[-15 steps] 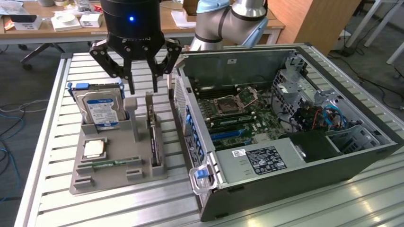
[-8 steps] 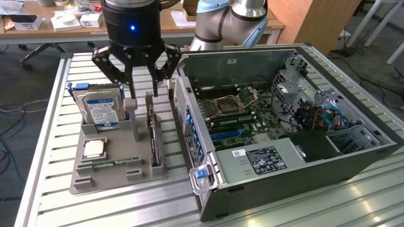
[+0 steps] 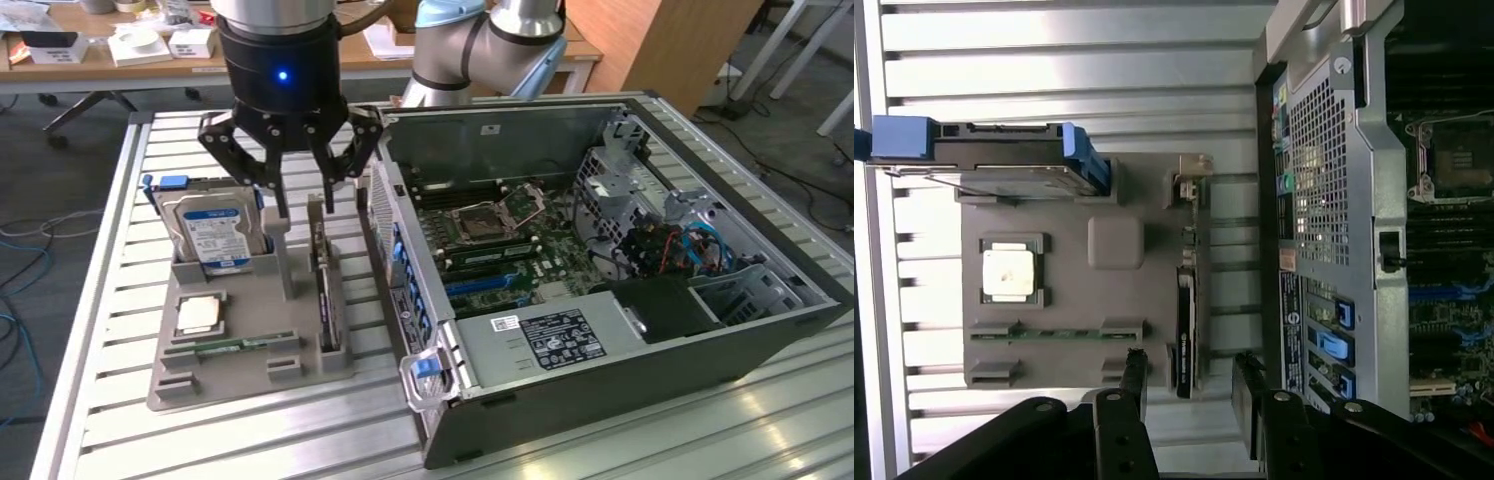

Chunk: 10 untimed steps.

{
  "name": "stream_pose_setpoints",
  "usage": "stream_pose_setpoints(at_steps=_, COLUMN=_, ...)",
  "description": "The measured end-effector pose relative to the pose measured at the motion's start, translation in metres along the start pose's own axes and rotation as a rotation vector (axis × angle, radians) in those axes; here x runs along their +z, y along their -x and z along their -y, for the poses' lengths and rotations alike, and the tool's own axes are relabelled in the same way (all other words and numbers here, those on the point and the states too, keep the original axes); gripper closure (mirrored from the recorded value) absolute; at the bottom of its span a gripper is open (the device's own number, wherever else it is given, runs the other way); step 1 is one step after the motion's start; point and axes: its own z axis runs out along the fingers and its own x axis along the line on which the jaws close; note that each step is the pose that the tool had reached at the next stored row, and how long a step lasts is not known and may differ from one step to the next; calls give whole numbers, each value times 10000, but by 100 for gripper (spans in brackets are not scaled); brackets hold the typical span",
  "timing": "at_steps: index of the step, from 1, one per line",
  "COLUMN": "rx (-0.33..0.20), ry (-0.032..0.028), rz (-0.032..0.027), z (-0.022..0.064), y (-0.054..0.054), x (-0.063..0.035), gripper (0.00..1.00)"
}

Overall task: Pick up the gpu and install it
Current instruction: 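Pick up the gpu and move the gpu toward the slot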

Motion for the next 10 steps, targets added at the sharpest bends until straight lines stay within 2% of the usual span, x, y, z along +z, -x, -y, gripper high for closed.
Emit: stream_pose_setpoints(at_steps=10, rx=0, ry=0, rz=1, z=5, y=-2, x=111, gripper=53)
